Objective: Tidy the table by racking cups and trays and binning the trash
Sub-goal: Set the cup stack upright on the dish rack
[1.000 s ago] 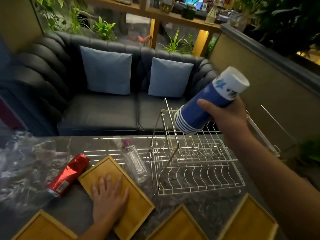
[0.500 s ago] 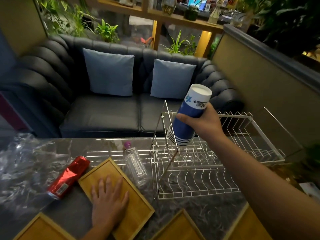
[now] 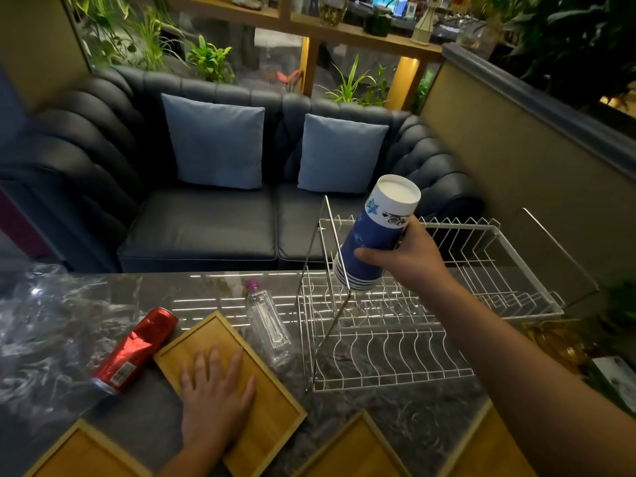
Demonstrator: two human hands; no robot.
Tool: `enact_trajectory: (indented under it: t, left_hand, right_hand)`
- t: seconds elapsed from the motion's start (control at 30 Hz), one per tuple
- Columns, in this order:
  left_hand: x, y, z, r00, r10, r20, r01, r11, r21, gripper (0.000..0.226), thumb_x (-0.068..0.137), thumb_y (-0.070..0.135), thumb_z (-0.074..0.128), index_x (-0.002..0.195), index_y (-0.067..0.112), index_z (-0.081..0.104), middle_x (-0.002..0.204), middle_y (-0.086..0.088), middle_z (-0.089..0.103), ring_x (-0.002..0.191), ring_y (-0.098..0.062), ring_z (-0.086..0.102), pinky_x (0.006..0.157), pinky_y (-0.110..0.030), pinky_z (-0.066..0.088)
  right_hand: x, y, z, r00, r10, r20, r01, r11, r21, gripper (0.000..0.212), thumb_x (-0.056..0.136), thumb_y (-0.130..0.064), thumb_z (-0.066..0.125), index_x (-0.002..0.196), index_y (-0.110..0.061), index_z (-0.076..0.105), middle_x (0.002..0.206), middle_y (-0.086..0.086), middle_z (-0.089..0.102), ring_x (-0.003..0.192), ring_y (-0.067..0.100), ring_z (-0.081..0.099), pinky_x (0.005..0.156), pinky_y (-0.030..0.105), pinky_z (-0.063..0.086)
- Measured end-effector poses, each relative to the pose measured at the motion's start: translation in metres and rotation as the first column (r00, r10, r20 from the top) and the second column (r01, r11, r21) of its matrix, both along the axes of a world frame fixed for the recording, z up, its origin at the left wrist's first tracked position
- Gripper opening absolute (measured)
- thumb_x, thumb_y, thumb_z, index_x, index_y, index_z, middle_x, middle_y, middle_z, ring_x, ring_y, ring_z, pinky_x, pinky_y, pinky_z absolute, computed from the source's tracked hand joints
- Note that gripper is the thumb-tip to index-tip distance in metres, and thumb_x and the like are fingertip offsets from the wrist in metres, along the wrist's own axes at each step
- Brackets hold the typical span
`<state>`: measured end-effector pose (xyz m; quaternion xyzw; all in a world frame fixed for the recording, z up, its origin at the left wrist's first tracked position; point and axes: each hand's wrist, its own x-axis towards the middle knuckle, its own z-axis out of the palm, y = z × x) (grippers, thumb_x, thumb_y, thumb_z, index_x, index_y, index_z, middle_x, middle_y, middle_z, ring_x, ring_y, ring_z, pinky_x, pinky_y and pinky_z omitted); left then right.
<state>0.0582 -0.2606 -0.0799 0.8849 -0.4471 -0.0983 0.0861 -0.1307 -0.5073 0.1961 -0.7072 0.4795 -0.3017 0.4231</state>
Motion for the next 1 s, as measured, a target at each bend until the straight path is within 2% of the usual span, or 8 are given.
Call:
enact_trajectory:
  t: [0.17, 0.37, 0.6, 0.73, 0.8, 0.87, 1.0]
  left_hand:
    - [0.0, 0.0, -0.001, 1.0, -0.01, 0.022, 0.01, 1.0, 0.018, 0.072, 0.089, 0.07, 0.021, 0.154, 0.038, 0.025, 0.163, -0.011, 0.024, 0.152, -0.034, 0.01, 0.121, -0.057, 0.002]
    - [0.001, -0.001, -0.004, 0.999, -0.01, 0.032, 0.009, 0.999, 0.036, 0.069, 0.09, 0.068, 0.026, 0.151, 0.036, 0.031, 0.159, -0.012, 0.032, 0.15, -0.036, 0.016, 0.121, -0.058, 0.006]
    - [0.001, 0.0, 0.001, 0.999, -0.035, 0.016, 0.035, 0.999, 0.025, 0.068, 0.092, 0.065, 0.025, 0.154, 0.034, 0.024, 0.16, -0.015, 0.028, 0.15, -0.039, 0.014, 0.12, -0.06, 0.004]
    - [0.005, -0.004, 0.008, 0.998, -0.038, -0.056, 0.042, 0.997, 0.064, 0.071, 0.092, 0.069, 0.019, 0.155, 0.037, 0.016, 0.165, -0.013, 0.015, 0.152, -0.037, 0.004, 0.12, -0.057, -0.004]
    - [0.01, -0.002, 0.015, 0.994, -0.054, -0.095, 0.061, 0.995, 0.081, 0.069, 0.094, 0.066, 0.027, 0.154, 0.035, 0.019, 0.165, -0.013, 0.015, 0.152, -0.035, 0.007, 0.121, -0.056, 0.001]
    - [0.014, 0.009, 0.024, 0.992, -0.079, -0.097, 0.086, 0.994, 0.069, 0.066, 0.095, 0.06, 0.038, 0.152, 0.03, 0.026, 0.162, -0.014, 0.022, 0.151, -0.035, 0.014, 0.121, -0.055, 0.011]
    - [0.015, 0.051, 0.043, 0.987, -0.082, -0.136, 0.078, 0.996, -0.031, 0.061, 0.09, 0.047, 0.058, 0.144, 0.023, 0.044, 0.145, -0.014, 0.046, 0.133, -0.032, 0.042, 0.112, -0.048, 0.034]
  right_hand:
    - [0.002, 0.005, -0.004, 0.998, -0.03, -0.051, 0.027, 0.998, -0.05, 0.071, 0.055, -0.031, 0.092, 0.115, -0.027, 0.054, 0.111, -0.013, 0.067, 0.103, 0.012, 0.063, 0.09, 0.042, 0.054]
    - [0.002, 0.006, -0.006, 0.998, -0.038, -0.05, 0.035, 0.998, -0.054, 0.077, 0.054, -0.035, 0.091, 0.122, -0.024, 0.054, 0.116, -0.008, 0.068, 0.106, 0.015, 0.063, 0.093, 0.047, 0.055]
    - [0.001, 0.013, -0.002, 1.0, -0.023, -0.016, 0.022, 0.999, -0.032, 0.076, 0.057, -0.031, 0.092, 0.122, -0.024, 0.054, 0.115, -0.008, 0.068, 0.105, 0.014, 0.064, 0.094, 0.046, 0.055]
    - [-0.011, 0.023, 0.011, 0.997, -0.072, -0.013, 0.072, 0.997, -0.024, 0.08, 0.069, -0.033, 0.087, 0.137, -0.023, 0.045, 0.12, -0.001, 0.064, 0.107, 0.018, 0.063, 0.091, 0.044, 0.055]
    - [-0.022, 0.038, 0.019, 0.991, -0.135, 0.011, 0.135, 0.987, -0.082, 0.071, 0.077, -0.033, 0.081, 0.137, -0.022, 0.046, 0.117, 0.0, 0.065, 0.104, 0.015, 0.064, 0.084, 0.037, 0.056]
    - [-0.034, 0.059, 0.024, 0.984, -0.171, 0.043, 0.175, 0.971, -0.163, 0.048, 0.082, -0.028, 0.077, 0.124, -0.021, 0.057, 0.106, -0.002, 0.068, 0.094, 0.011, 0.066, 0.08, 0.032, 0.058]
    - [-0.056, 0.108, 0.018, 0.995, -0.096, 0.024, 0.098, 0.962, -0.254, 0.016, 0.086, -0.019, 0.072, 0.1, -0.023, 0.064, 0.088, -0.009, 0.066, 0.081, 0.008, 0.066, 0.07, 0.022, 0.055]
